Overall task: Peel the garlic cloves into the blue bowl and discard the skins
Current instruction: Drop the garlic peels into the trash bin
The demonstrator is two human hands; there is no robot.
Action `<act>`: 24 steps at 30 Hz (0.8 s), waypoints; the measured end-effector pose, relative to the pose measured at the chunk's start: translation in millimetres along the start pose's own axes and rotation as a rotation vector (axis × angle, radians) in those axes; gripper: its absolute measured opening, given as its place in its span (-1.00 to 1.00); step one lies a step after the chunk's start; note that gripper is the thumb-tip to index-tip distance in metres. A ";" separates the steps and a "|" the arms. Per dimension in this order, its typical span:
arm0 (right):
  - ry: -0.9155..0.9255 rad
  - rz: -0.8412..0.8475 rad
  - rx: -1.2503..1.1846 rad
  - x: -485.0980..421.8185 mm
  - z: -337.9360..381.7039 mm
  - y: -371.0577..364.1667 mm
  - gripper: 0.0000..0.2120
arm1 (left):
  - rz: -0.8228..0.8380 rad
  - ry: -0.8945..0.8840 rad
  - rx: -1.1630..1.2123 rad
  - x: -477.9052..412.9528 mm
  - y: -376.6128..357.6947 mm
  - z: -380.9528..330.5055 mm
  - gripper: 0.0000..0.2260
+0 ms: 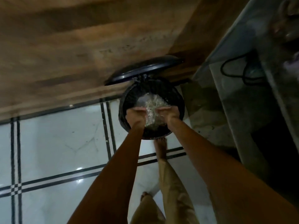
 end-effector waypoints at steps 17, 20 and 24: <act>0.241 -0.062 -0.090 154.8 33.3 47.1 -0.82 | 0.095 -0.378 -0.315 134.3 58.4 -56.0 -0.87; 0.349 -0.078 -0.246 268.3 54.4 103.2 -0.84 | 0.188 -0.558 -0.386 231.5 56.8 -93.5 -0.79; 0.584 -0.275 -0.291 389.2 46.9 203.0 -0.78 | 0.427 -0.731 -0.373 374.1 26.3 -131.7 -0.75</act>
Point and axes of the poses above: each hand's wrist, its own x-axis away from the middle knuckle, its own y-axis out of the back of the hand, z = x × y, the point moved 3 cm from there along -x, towards the middle knuckle, and after that the axes turned 2 degrees about -x, right-handed, at the moved point
